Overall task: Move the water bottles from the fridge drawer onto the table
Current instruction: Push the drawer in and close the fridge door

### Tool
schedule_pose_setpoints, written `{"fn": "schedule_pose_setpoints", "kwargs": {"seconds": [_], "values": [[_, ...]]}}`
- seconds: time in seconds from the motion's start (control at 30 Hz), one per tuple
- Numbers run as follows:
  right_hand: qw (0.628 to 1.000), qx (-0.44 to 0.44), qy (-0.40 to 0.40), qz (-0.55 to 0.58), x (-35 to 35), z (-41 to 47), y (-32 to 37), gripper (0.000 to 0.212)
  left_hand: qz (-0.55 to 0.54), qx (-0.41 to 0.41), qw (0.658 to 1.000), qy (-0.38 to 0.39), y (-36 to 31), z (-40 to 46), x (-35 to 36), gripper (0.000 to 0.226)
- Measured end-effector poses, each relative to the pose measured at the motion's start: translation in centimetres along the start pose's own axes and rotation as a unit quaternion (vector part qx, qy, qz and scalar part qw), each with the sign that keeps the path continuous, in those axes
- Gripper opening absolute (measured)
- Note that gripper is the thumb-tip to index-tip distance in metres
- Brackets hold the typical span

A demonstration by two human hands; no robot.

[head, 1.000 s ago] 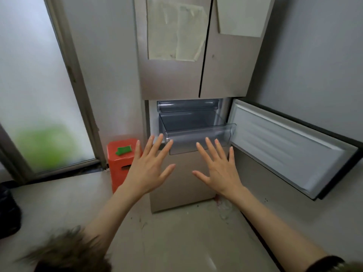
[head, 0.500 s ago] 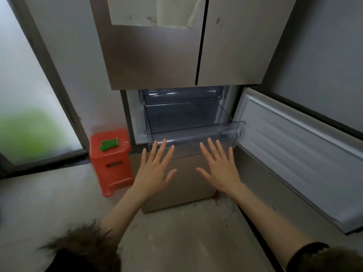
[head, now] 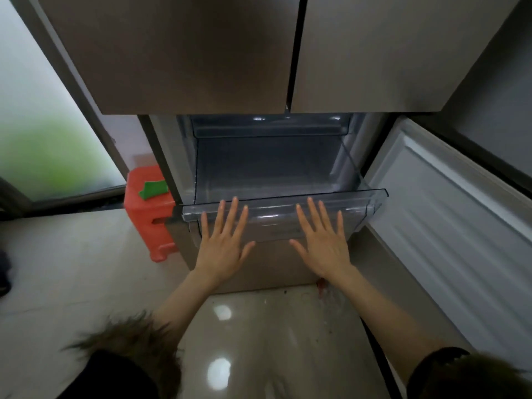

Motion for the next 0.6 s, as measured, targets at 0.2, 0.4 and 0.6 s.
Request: {"fn": "schedule_pose_setpoints", "kwargs": {"seconds": [0.2, 0.4, 0.6], "values": [[0.997, -0.036, -0.062, -0.023, 2.8, 1.5, -1.7, 0.077, 0.035, -0.025, 0.999, -0.02, -0.2, 0.4, 1.5, 0.079], [0.994, -0.064, -0.086, -0.022, 2.1, 5.4, -2.5, 0.077, 0.048, -0.045, 0.998, -0.019, 0.6, 4.2, 1.1, 0.086], [0.996, -0.071, -0.058, -0.018, 1.4, 10.4, -2.6, 0.075, 0.051, -0.1, 0.994, 0.016, 1.2, 9.0, 0.3, 0.087]]}}
Point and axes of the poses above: each hand's wrist, its own z-axis towards the middle knuckle, its own x-axis out of the palm, y = z × x, the point moved 1 cm from there along z, towards the middle knuckle, and after that the axes turned 6 degrees about -z, right-handed, at the moved point
